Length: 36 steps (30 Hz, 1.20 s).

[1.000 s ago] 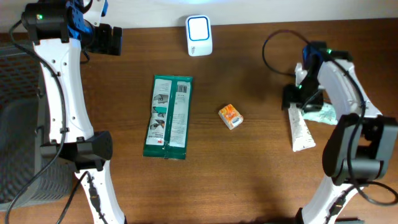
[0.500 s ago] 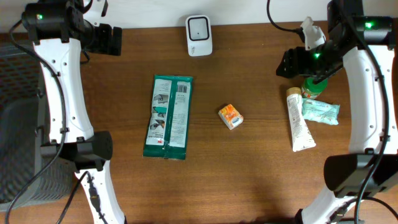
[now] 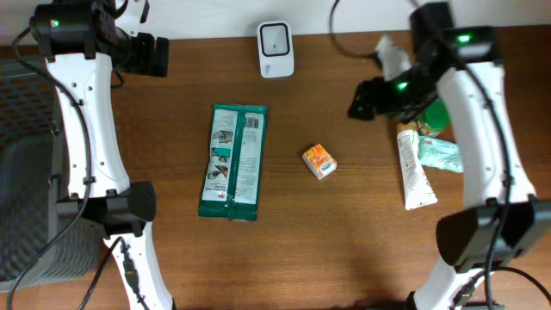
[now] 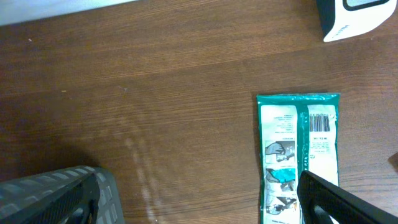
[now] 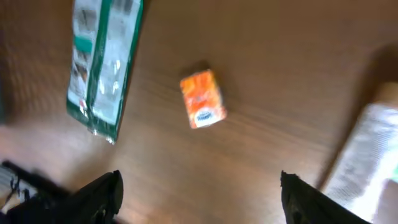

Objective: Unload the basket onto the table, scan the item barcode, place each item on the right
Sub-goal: 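Move the right gripper to the orange Kleenex pack and grasp it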

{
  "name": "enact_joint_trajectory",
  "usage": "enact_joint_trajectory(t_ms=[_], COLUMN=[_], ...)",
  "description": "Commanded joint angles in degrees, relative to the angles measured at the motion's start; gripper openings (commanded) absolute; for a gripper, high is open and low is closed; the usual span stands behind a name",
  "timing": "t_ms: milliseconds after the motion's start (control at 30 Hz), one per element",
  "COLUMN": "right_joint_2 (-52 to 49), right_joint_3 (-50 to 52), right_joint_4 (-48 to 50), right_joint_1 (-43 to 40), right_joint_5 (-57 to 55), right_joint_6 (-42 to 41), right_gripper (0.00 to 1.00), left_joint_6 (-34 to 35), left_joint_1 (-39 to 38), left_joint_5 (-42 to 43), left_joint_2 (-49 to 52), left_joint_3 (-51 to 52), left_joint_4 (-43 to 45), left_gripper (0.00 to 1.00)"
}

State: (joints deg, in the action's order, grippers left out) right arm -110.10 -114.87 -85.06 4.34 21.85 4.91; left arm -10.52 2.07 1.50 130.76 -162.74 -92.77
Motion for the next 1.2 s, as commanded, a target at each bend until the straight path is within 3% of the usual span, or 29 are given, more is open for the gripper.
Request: enact_joint_trajectory(t_ms=[0, 467, 633, 933, 1167], right_joint_2=[-2.99, -3.8, -3.85, -7.28, -12.63], right_joint_3=[6.6, 25.81, 26.58, 26.58, 26.58], right_joint_4=[2.1, 21.0, 23.65, 27.54, 26.16], right_joint_1=[2.23, 2.45, 7.19, 20.24, 20.9], right_joint_5=[1.07, 1.11, 0.15, -5.07, -6.62], right_joint_6=[0.2, 0.22, 0.11, -9.97, -11.41], right_gripper=[0.77, 0.77, 0.69, 0.67, 0.64], left_joint_6=[-0.5, -0.52, -0.52, -0.52, -0.52], left_joint_1=[0.35, 0.35, 0.35, 0.35, 0.35], left_joint_5=[0.42, 0.42, 0.42, 0.42, 0.42], left_joint_2=[-0.28, -0.28, -0.28, -0.28, -0.28], left_joint_3=[-0.17, -0.17, -0.17, -0.17, -0.17], left_joint_4=[0.07, 0.07, 0.07, 0.07, 0.07], left_gripper=[0.99, 0.99, 0.99, 0.99, 0.99])
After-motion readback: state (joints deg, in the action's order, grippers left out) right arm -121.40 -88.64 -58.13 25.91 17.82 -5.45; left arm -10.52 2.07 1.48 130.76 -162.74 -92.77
